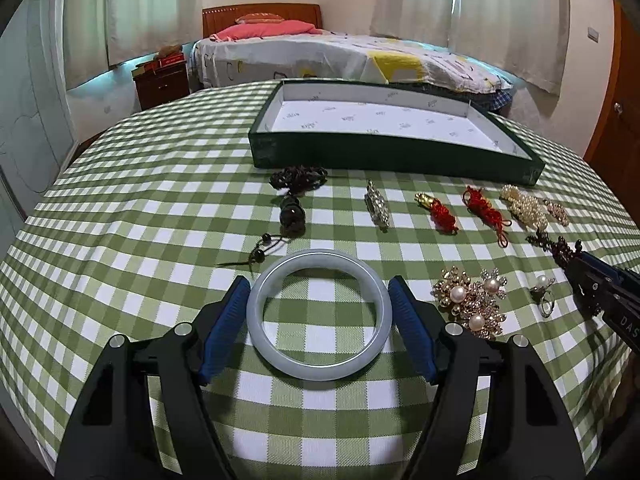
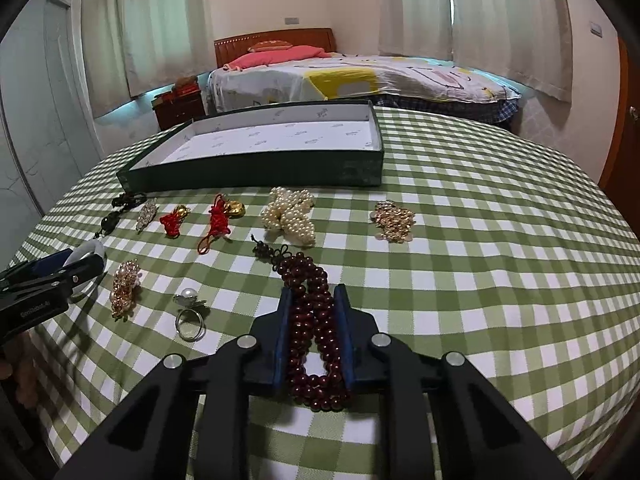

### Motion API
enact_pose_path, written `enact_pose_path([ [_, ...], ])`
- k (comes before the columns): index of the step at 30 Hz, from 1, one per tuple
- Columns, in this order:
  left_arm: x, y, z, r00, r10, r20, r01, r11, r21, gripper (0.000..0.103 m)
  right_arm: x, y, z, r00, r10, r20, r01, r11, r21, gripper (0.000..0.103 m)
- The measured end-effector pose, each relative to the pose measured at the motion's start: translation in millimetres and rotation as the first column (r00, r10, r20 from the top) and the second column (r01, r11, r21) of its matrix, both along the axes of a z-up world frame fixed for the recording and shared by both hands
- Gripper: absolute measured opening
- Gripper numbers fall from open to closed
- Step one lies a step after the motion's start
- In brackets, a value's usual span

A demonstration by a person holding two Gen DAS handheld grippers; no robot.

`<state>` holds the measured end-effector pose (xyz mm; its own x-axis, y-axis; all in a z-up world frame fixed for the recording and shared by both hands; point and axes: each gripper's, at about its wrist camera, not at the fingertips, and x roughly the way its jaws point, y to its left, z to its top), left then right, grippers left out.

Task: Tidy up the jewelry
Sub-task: 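Carry the bangle and bead bracelet into the green box and open both tools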

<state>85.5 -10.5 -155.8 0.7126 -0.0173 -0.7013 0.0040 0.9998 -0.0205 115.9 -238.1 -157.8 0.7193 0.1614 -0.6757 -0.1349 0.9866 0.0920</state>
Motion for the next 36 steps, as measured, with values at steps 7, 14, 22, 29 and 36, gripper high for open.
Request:
enact_pose_path([
  [7, -3.7, 0.5, 11.1, 0.999, 0.012, 0.042, -0.013, 1.000, 0.013, 0.069, -5.9, -1.6, 10.8, 0.999, -0.010, 0.035, 0.009, 1.000, 0.011, 0.021],
  [14, -0.1, -0.4, 38.0, 0.996, 0.005, 0.087, -0.005, 1.000, -0.005, 0.069, -4.1, -1.8, 33.4, 0.997, -0.013, 0.074, 0.008, 0.998, 0.060, 0.021],
  [22, 36.7, -9.3, 78.2, 0.988, -0.029, 0.155, 0.033, 0.999, -0.021, 0.069, 32.2, -2.2, 72.4, 0.987, -0.035, 0.156, 0.017, 0.993, 0.113, 0.021],
  [29, 104.8, -11.7, 95.0, 0.980, -0.024, 0.198, 0.032, 0.999, -0.038, 0.069, 94.8, 1.0, 88.8, 0.979, -0.048, 0.197, 0.017, 0.988, 0.157, 0.021],
  [36, 176.8, -11.3, 61.6, 0.994, -0.019, 0.105, 0.023, 0.999, -0.040, 0.069, 153.3, 9.0, 56.9, 0.990, -0.053, 0.127, 0.036, 0.990, 0.137, 0.021],
])
